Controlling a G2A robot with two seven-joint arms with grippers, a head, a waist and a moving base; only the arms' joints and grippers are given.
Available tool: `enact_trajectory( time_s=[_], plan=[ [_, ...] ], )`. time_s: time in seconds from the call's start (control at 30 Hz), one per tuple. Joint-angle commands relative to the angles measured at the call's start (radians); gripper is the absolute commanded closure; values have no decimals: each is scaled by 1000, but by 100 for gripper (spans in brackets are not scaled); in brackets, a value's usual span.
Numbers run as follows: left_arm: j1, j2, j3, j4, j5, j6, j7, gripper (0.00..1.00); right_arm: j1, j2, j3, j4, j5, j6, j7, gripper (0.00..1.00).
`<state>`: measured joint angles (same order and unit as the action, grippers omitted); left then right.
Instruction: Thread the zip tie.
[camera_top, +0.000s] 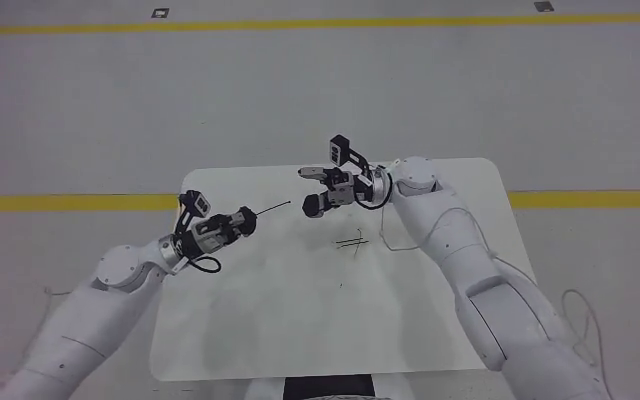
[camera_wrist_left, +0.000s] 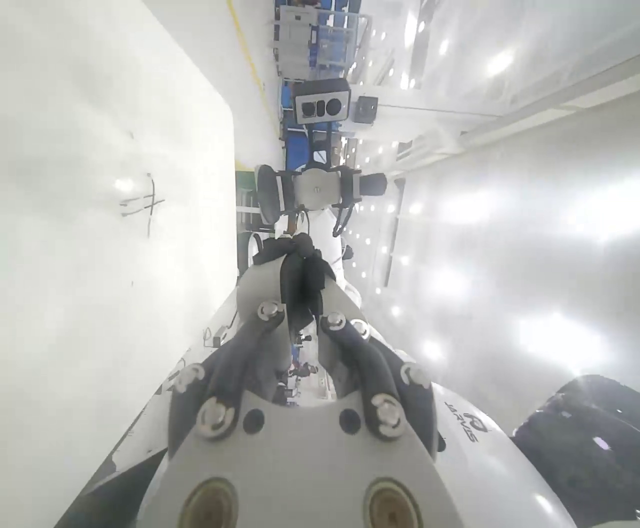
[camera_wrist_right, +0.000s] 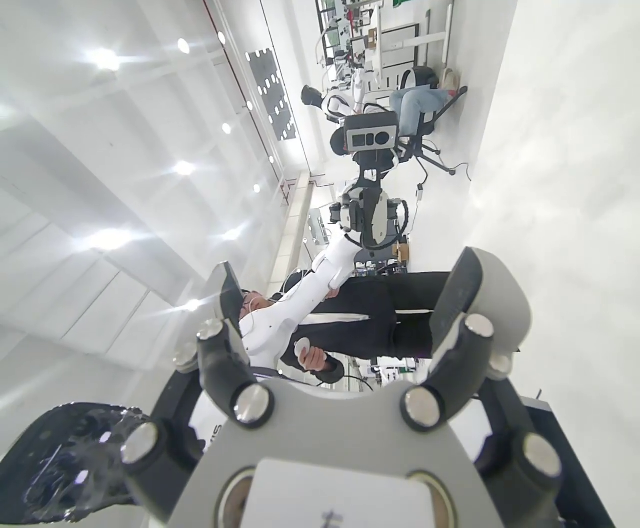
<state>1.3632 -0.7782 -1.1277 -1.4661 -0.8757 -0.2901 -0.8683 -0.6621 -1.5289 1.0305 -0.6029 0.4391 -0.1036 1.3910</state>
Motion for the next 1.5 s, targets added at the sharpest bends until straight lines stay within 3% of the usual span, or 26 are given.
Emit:
enact_trajectory(
  time_s=[0.0,0.03,0.07,0.1,0.17,0.53,0.7,0.83,0.9,0.97,1.2,1.47],
  plan=[
    [3,-2,-1,4,-13,-2,-12,100,-3,0,-10,-9,4,1,-1,0],
    [5,-4,0,5,-21,-1,-16,100,-7,0,-15,-15,14,0,-1,20],
    [7,-6,2,3,-24,-1,-27,100,-10,0,-24,-20,20,0,-1,49],
    [9,-7,1,4,-26,0,-29,100,-11,0,-31,-21,20,-1,-1,53],
    [10,-8,1,4,-25,-1,-29,100,-10,1,-41,-18,27,-2,-1,71],
    [10,-8,1,4,-25,-1,-29,100,8,3,-85,9,25,-1,-1,100],
    [10,-8,1,4,-25,-1,-29,100,7,3,-98,7,28,-1,-1,95],
    [10,-8,1,4,-25,-1,-29,100,6,4,-102,4,34,-3,-1,97],
    [10,-8,1,4,-25,-1,-29,100,5,5,-103,2,35,-3,-1,92],
    [10,-8,1,4,-25,-1,-29,100,3,6,-104,0,37,-2,-1,80],
    [10,-8,1,4,-25,-1,-29,100,-2,11,-102,-11,40,1,-1,78],
    [10,-8,1,4,-25,-1,-29,100,-9,15,-106,-29,38,9,-1,84]
  ],
)
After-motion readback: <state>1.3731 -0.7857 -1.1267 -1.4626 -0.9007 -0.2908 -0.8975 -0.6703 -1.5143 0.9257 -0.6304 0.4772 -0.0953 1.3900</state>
